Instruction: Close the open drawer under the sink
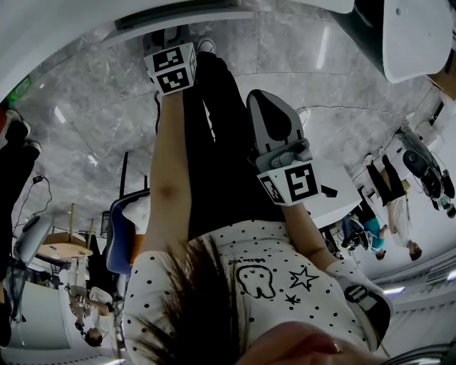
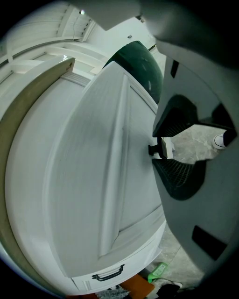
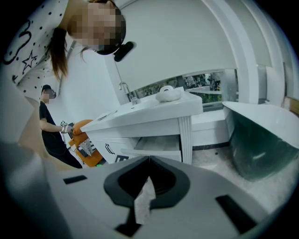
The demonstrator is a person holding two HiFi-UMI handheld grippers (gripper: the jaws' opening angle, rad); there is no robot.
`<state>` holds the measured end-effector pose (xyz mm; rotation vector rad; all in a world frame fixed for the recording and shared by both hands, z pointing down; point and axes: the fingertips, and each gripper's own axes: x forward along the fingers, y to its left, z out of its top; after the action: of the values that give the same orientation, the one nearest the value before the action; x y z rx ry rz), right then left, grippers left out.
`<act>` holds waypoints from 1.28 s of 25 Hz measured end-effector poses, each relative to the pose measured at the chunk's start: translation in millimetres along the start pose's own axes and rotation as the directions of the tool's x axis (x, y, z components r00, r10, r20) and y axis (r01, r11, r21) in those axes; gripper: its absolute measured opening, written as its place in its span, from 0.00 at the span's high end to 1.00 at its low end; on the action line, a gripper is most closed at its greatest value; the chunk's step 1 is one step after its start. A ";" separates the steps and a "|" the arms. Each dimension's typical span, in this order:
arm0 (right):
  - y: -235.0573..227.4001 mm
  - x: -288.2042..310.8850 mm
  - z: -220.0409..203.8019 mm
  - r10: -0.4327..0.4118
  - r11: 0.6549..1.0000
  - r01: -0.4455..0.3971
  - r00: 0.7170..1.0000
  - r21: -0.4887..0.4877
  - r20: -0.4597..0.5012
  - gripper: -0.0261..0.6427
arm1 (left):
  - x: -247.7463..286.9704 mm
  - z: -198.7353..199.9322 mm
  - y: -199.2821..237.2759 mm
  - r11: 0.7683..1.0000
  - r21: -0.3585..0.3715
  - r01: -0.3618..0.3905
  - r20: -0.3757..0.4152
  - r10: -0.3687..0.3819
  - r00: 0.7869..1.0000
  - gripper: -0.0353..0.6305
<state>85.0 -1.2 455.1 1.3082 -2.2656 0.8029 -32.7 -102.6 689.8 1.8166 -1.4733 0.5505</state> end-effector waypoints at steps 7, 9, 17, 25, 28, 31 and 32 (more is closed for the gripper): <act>0.1 -2.1 -1.3 -0.006 1.000 0.006 1.000 0.005 -0.006 0.94 | 1.3 7.0 2.8 1.000 -0.002 -0.001 0.012 0.001 1.000 0.73; -1.2 -5.4 0.1 -0.008 1.000 0.008 1.000 0.005 -0.005 0.94 | 0.0 9.2 0.9 1.000 -0.003 -0.002 0.014 0.002 1.000 0.73; 5.2 3.8 -5.3 -0.010 1.000 0.010 1.000 0.009 -0.008 0.94 | 4.7 11.3 13.9 1.000 -0.008 -0.006 0.025 0.006 1.000 0.73; -13.1 -5.1 3.5 -0.020 1.000 0.020 1.000 0.017 -0.008 0.94 | 11.5 26.2 -4.1 1.000 -0.007 -0.004 0.034 0.004 0.999 0.73; -12.4 -2.3 6.6 -0.023 1.000 0.023 1.000 0.019 -0.010 0.94 | 13.2 33.2 -1.3 1.000 -0.009 -0.006 0.040 0.006 0.999 0.73; -3.7 4.9 2.1 -0.025 0.999 0.026 1.000 0.020 -0.010 0.94 | 13.8 30.6 10.6 1.000 -0.011 -0.006 0.041 0.006 0.999 0.73; -2.0 7.0 0.0 -0.027 0.999 0.027 1.000 0.021 -0.011 0.94 | 14.4 29.0 13.4 1.000 -0.011 -0.005 0.041 0.006 0.999 0.73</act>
<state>83.4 -6.4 459.7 1.3375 -2.2324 0.8250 -45.2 -135.0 684.8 1.8254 -1.5062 0.5095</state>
